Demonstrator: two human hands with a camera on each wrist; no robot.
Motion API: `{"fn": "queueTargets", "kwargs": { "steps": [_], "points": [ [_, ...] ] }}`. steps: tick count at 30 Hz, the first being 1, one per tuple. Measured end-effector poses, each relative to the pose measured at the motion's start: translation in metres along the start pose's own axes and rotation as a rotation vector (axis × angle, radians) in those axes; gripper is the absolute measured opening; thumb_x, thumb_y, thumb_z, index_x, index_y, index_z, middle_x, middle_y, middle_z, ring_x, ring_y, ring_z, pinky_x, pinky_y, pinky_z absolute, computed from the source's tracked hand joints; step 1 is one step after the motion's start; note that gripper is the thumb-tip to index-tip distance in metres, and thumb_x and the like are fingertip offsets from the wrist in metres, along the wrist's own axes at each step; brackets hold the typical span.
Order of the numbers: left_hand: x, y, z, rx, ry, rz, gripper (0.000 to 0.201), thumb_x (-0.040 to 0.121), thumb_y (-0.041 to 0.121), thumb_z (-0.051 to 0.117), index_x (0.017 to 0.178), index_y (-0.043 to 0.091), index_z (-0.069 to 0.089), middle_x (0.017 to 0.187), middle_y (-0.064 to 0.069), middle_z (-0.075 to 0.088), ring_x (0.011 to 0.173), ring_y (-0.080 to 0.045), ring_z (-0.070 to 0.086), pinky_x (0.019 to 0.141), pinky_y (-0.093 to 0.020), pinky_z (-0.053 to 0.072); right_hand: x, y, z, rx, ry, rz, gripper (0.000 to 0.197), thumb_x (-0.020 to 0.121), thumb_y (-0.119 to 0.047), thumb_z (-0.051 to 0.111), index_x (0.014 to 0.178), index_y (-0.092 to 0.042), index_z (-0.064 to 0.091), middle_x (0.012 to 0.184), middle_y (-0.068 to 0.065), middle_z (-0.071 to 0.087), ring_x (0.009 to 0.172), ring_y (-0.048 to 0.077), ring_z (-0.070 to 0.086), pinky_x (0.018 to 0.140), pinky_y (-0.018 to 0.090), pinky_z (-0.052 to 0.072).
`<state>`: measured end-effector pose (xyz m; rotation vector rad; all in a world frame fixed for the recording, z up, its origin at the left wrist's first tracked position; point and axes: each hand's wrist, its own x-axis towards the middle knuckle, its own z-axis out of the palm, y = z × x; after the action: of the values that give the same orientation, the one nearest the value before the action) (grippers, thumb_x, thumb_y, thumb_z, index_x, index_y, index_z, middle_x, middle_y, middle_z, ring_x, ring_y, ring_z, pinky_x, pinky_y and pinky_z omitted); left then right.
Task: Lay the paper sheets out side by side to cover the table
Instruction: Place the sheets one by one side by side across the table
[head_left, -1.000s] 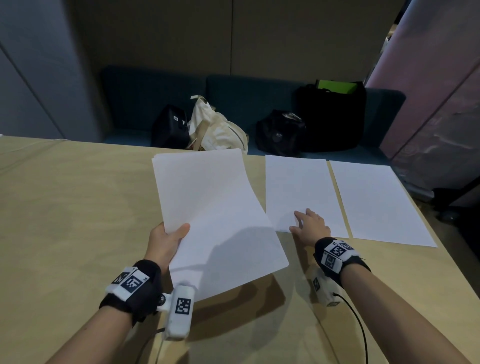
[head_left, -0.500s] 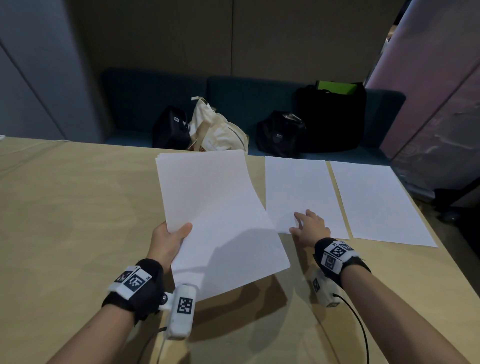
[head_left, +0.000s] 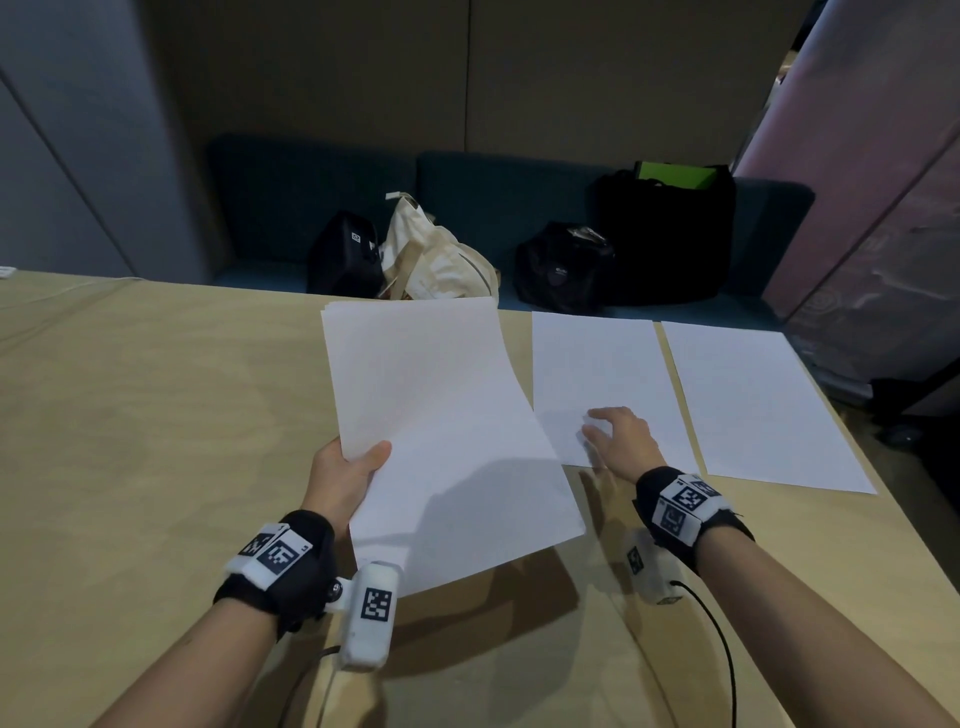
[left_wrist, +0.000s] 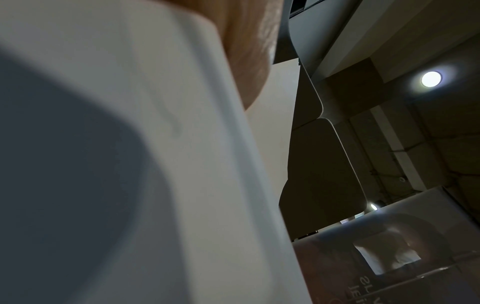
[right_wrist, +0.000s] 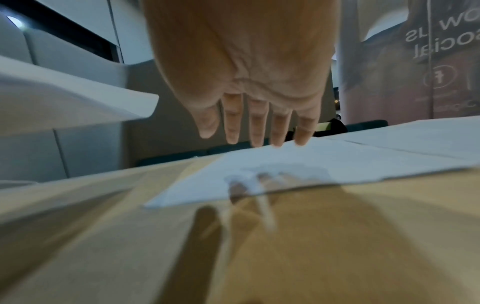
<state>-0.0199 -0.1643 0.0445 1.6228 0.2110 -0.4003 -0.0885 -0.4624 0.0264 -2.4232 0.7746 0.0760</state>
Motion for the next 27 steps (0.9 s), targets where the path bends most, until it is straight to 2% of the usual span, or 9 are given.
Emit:
{"fn": "queueTargets", "kwargs": {
  "steps": [2,4,6,8,14,19,22,24,27],
  "points": [
    [0.000,0.001,0.002,-0.005,-0.001,0.005,0.032,0.087,0.004,0.059,0.118,-0.004,0.056,0.121,-0.021,0.062,0.099,-0.027,0.059,0.089,-0.035,0.045,-0.007,-0.016,-0.009,0.265,-0.041,-0.045,0.033,0.096,-0.028,0.046,0.113,-0.005,0.062,0.118,0.018,0.064,0.098,0.025,0.060,0.084,0.030,0.045],
    [0.000,0.003,0.003,-0.018,-0.001,0.011,0.032,0.087,0.004,0.060,0.117,-0.004,0.057,0.121,-0.021,0.062,0.098,-0.027,0.060,0.089,-0.035,0.045,-0.018,-0.034,-0.017,0.460,-0.178,-0.071,0.024,0.094,-0.029,0.051,0.101,-0.009,0.062,0.093,0.015,0.068,0.071,0.019,0.060,0.069,0.026,0.046],
    [0.000,0.005,0.003,-0.034,0.000,0.019,0.031,0.086,0.004,0.061,0.116,-0.003,0.057,0.118,-0.020,0.063,0.097,-0.027,0.060,0.087,-0.035,0.046,-0.027,-0.047,-0.019,0.439,-0.285,-0.092,0.021,0.088,-0.029,0.061,0.102,-0.014,0.057,0.081,0.007,0.062,0.062,0.015,0.056,0.062,0.024,0.047],
    [0.001,0.008,0.003,-0.057,0.010,0.030,0.031,0.085,0.006,0.063,0.114,-0.002,0.058,0.115,-0.018,0.064,0.095,-0.027,0.061,0.085,-0.034,0.046,-0.029,-0.054,-0.014,0.360,-0.303,-0.096,0.037,0.080,-0.026,0.071,0.109,-0.015,0.052,0.079,0.003,0.056,0.061,0.014,0.052,0.056,0.021,0.044],
    [0.001,0.019,-0.009,-0.158,-0.009,0.037,0.024,0.086,0.014,0.064,0.107,0.006,0.060,0.104,-0.010,0.064,0.079,-0.015,0.063,0.063,-0.021,0.051,-0.033,-0.077,0.004,0.536,0.041,-0.069,0.029,0.073,-0.010,0.077,0.097,-0.007,0.060,0.070,-0.002,0.050,0.061,0.009,0.050,0.057,0.013,0.040],
    [0.011,0.028,-0.030,-0.221,-0.123,-0.075,0.036,0.089,0.013,0.060,0.123,0.003,0.056,0.119,-0.012,0.064,0.104,-0.030,0.062,0.086,-0.036,0.049,-0.034,-0.097,0.015,0.612,0.149,-0.050,0.015,0.078,-0.010,0.073,0.073,-0.012,0.059,0.065,-0.001,0.054,0.030,0.000,0.046,0.041,0.011,0.038],
    [0.018,0.031,-0.044,-0.195,-0.178,-0.104,0.035,0.089,0.008,0.057,0.123,0.003,0.055,0.122,-0.015,0.063,0.108,-0.033,0.061,0.093,-0.042,0.048,-0.034,-0.107,0.024,0.674,0.181,-0.043,0.014,0.082,-0.009,0.069,0.072,-0.012,0.060,0.066,0.001,0.057,0.039,-0.001,0.050,0.041,0.008,0.037],
    [0.021,0.033,-0.051,-0.157,-0.183,-0.079,0.035,0.089,0.005,0.056,0.124,0.005,0.054,0.123,-0.013,0.061,0.109,-0.031,0.060,0.095,-0.041,0.046,-0.036,-0.115,0.029,0.743,0.193,-0.035,0.014,0.084,-0.009,0.066,0.072,-0.013,0.060,0.067,0.002,0.058,0.056,0.009,0.053,0.055,0.017,0.044],
    [0.023,0.033,-0.060,-0.117,-0.168,-0.026,0.036,0.089,0.006,0.058,0.125,0.003,0.053,0.118,-0.010,0.061,0.104,-0.028,0.059,0.089,-0.036,0.045,-0.035,-0.124,0.038,0.760,0.218,-0.026,0.017,0.086,-0.012,0.063,0.071,-0.018,0.058,0.067,0.002,0.058,0.062,0.015,0.051,0.066,0.029,0.045]
  ]
}}
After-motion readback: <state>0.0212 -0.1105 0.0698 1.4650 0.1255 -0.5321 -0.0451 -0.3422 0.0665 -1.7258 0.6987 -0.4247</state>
